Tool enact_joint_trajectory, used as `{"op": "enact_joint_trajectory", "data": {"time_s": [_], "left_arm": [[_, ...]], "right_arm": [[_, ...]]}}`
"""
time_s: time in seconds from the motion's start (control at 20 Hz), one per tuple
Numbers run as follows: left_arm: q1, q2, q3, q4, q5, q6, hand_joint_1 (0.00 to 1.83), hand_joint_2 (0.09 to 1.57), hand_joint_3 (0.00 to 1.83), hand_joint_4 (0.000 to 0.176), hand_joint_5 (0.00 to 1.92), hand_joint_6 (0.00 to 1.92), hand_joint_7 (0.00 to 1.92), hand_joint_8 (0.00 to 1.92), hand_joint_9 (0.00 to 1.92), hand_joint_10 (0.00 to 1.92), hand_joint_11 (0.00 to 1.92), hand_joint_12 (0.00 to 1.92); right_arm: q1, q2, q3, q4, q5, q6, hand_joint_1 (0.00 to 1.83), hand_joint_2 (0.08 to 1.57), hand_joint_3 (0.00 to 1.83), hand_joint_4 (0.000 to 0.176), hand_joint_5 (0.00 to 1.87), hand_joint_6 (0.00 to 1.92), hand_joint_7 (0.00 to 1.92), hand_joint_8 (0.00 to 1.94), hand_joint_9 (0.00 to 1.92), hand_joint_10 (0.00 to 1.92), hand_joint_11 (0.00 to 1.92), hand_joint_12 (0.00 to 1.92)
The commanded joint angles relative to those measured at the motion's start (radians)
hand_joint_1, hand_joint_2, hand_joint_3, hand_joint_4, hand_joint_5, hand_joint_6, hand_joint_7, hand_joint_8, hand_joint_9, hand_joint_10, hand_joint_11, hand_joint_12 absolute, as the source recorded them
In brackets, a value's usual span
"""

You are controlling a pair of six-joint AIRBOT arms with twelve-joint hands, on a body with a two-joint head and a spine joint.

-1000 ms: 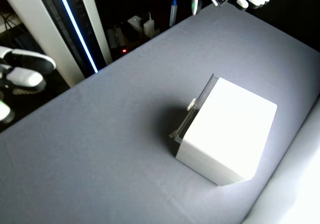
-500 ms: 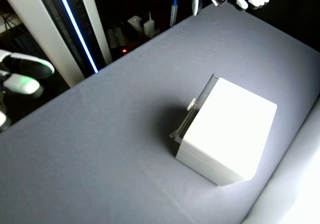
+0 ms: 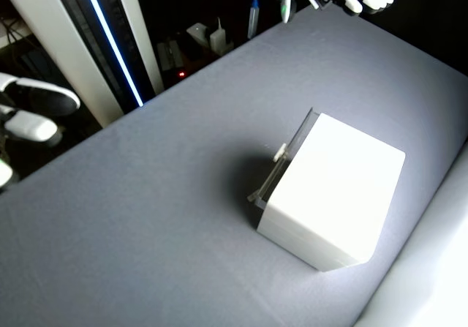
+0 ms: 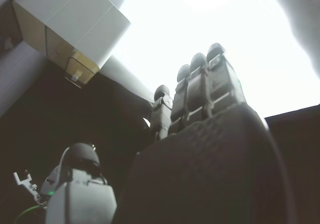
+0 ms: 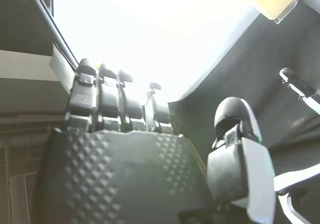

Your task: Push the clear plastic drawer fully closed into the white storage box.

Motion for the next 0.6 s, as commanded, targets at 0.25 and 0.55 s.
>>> {"op": "enact_joint_trajectory", "data": {"time_s": [0.25, 0.55], "left_arm": [[-0.003, 0.004, 0.001, 0.003, -0.124, -0.006, 0.0, 1.05, 0.0, 0.176, 0.0, 0.0, 0.0, 0.0, 0.0, 0.0, 0.0, 0.0], [-0.003, -0.013, 0.012, 0.008, -0.123, -0.014, 0.0, 1.06, 0.0, 0.176, 0.0, 0.0, 0.0, 0.0, 0.0, 0.0, 0.0, 0.0]], "right_arm": [[0.004, -0.001, 0.004, 0.003, 0.129, 0.004, 0.0, 1.14, 0.0, 0.16, 0.02, 0.01, 0.0, 0.0, 0.0, 0.0, 0.0, 0.0], [0.008, -0.057, 0.048, -0.04, 0.041, 0.047, 0.0, 1.18, 0.01, 0.037, 0.04, 0.01, 0.0, 0.0, 0.0, 0.0, 0.01, 0.01]]}}
